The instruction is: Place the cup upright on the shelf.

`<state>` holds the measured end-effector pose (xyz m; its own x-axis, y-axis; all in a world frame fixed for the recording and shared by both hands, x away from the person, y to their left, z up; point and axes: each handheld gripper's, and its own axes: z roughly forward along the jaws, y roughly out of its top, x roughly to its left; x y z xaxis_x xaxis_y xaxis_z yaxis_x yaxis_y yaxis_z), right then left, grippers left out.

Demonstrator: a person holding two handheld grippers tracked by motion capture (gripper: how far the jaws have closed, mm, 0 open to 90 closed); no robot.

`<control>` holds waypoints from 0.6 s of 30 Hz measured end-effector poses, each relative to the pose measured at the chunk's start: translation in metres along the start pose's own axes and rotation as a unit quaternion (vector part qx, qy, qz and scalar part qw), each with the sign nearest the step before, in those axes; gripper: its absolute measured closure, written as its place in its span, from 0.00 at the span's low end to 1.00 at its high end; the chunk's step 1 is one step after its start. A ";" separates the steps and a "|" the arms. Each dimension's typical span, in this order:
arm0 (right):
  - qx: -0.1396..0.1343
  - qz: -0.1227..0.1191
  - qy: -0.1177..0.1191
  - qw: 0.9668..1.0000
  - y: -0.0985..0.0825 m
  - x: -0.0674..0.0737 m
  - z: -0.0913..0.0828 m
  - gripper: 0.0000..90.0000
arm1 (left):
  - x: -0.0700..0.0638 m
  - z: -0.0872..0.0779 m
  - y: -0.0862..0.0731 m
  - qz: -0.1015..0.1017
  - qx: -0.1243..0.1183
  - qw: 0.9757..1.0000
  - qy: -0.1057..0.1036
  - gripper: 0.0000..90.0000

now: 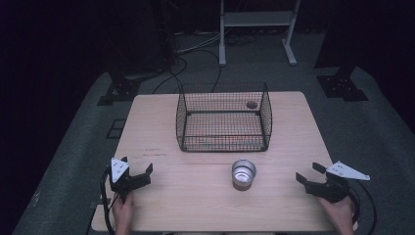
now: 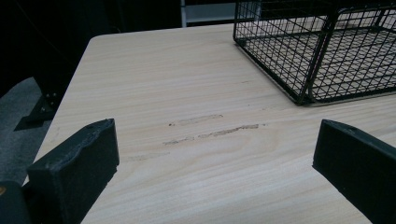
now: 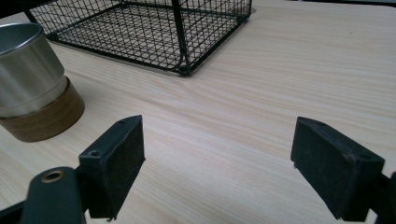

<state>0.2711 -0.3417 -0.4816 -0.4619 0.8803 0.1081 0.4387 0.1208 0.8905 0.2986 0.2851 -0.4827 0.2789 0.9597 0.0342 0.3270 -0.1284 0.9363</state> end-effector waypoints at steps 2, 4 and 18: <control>-0.001 0.001 0.002 1.000 0.000 0.001 0.000 0.19 | 0.000 0.000 0.000 0.000 0.000 1.000 0.000 0.00; 0.001 -0.001 0.005 1.000 0.000 0.001 0.000 0.18 | 0.000 0.000 0.000 0.001 0.000 1.000 -0.001 0.00; -0.005 -0.027 0.027 0.999 0.007 0.019 0.001 0.16 | 0.000 -0.001 0.000 0.002 -0.004 1.000 -0.004 0.00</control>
<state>0.2665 -0.3238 -0.4735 -0.5260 0.8464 0.0833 0.4046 0.1629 0.8999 0.2980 0.2852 -0.4827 0.2876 0.9571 0.0355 0.3193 -0.1308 0.9386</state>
